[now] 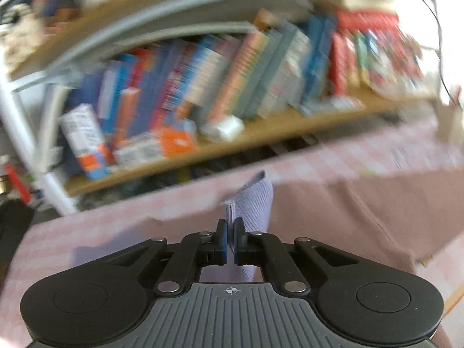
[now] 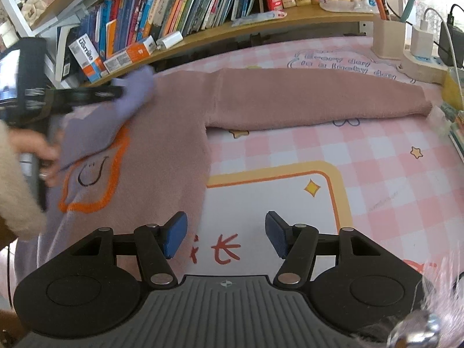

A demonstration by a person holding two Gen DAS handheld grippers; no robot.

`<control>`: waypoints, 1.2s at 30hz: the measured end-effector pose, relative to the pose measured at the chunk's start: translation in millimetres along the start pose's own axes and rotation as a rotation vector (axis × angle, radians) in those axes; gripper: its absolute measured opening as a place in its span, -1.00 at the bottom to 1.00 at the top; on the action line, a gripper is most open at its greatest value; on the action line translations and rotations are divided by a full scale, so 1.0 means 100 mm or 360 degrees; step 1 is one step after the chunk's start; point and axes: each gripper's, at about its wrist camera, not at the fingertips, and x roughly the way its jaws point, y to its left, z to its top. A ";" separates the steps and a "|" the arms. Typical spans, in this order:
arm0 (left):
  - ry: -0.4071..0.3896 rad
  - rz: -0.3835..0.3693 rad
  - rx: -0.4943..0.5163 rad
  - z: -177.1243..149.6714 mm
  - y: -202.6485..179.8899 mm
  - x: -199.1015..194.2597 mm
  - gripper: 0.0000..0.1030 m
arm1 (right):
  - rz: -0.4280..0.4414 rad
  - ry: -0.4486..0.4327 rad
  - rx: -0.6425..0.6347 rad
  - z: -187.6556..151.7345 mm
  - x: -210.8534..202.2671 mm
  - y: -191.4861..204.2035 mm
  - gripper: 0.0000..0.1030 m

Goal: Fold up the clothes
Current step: 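Pull the lavender sleeve outward with the left gripper and release it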

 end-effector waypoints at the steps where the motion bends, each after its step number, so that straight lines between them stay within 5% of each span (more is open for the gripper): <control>1: -0.0028 0.0041 -0.0050 0.01 0.18 -0.08 -0.94 | -0.0002 -0.0010 0.0007 0.00 -0.01 0.01 0.11; 7: -0.0086 0.0328 -0.0240 -0.13 1.19 -0.42 -0.94 | -0.0010 -0.0060 0.0024 0.01 -0.01 0.19 0.12; 16: 0.0005 0.0654 -0.0376 -0.65 2.49 -0.71 -0.94 | -0.0010 -0.0085 -0.0069 -0.07 0.02 0.77 0.12; 28: 0.0064 0.0659 -0.0454 -1.13 3.19 -0.75 -0.94 | -0.0094 -0.0105 -0.0094 -0.32 0.03 1.47 0.11; 36: -0.0003 0.0656 -0.0489 -1.27 3.50 -0.79 -0.94 | -0.0193 -0.0134 -0.0054 -0.52 -0.07 1.76 0.11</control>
